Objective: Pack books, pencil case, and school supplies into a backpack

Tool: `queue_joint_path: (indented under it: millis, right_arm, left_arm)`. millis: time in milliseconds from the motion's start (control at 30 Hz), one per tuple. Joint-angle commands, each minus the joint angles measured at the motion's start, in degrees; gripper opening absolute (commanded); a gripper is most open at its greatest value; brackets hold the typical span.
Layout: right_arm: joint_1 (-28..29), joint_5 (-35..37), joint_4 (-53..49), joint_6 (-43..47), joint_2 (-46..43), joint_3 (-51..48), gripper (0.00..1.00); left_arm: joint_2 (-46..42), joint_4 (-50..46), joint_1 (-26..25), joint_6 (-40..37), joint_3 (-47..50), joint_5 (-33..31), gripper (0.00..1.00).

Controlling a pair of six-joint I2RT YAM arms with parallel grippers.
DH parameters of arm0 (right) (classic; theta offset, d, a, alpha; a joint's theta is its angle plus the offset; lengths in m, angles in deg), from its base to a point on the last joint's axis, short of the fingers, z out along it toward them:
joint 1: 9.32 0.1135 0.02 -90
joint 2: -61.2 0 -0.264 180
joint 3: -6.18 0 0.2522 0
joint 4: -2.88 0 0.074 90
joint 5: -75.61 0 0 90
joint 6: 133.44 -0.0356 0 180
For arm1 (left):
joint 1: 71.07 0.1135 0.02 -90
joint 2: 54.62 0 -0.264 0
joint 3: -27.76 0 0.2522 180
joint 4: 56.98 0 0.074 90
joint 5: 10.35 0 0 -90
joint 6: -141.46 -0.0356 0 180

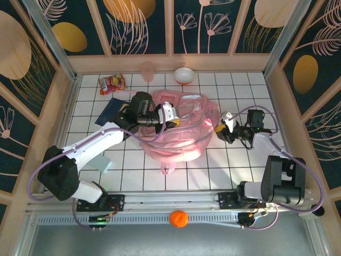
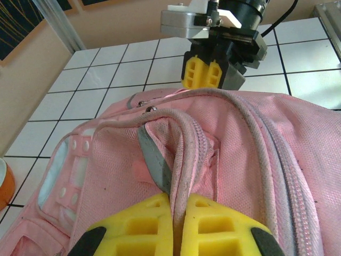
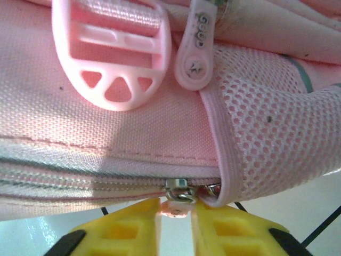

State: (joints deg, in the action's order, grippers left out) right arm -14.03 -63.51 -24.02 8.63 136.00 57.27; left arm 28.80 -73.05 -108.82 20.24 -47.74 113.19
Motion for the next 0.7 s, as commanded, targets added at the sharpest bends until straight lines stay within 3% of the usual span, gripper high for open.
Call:
queue_joint_path:
  millis: [0,133,433,667]
  right_arm:
    - [-0.17,-1.16,-1.69,0.4,-1.84,1.79,0.13]
    - [-0.21,0.53,-2.39,-0.48,-2.77,2.12,0.0]
    - [0.55,0.16,-6.44,-0.97,-5.53,3.91,0.0]
    - [5.59,2.65,-11.68,-1.45,-9.75,4.16,0.0]
  left_arm:
    - [-0.79,8.77,0.4,0.21,-2.52,0.59,0.0]
    - [-0.79,10.72,0.4,2.31,-1.73,-3.21,0.0]
    - [-0.9,12.03,0.39,4.57,-1.02,-4.24,0.0]
    - [0.72,12.82,0.4,7.19,-2.07,-6.36,0.0]
